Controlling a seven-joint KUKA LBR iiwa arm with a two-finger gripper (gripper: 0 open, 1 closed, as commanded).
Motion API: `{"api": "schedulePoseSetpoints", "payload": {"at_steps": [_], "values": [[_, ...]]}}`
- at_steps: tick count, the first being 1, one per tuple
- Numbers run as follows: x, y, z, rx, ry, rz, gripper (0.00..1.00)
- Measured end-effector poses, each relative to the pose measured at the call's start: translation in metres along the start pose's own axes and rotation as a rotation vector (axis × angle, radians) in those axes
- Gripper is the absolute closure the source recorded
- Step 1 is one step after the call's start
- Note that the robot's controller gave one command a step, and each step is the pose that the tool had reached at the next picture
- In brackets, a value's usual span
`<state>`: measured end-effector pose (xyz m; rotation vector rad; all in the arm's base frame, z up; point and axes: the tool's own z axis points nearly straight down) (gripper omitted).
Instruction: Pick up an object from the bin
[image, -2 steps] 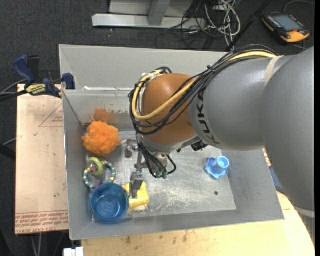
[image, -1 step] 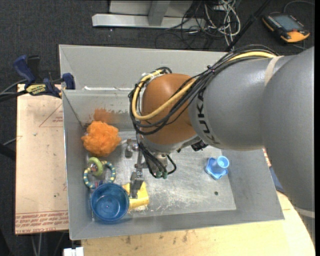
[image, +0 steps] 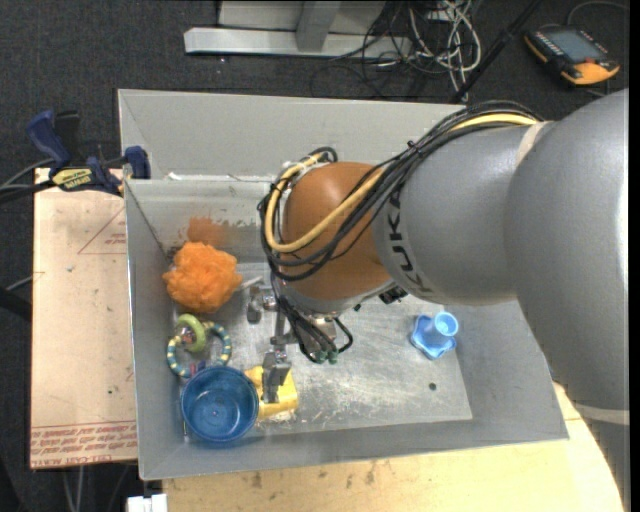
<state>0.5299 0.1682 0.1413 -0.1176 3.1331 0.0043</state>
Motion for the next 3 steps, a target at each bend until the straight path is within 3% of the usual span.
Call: {"api": "schedulePoseSetpoints", "payload": {"at_steps": [1,2,3], "values": [[0.022,-0.008,0.070,0.001,0.009,-0.221,1.00],[0.022,-0.008,0.070,0.001,0.009,-0.221,1.00],[0.035,0.018,-0.100,-0.001,-0.004,-0.238,1.00]]}}
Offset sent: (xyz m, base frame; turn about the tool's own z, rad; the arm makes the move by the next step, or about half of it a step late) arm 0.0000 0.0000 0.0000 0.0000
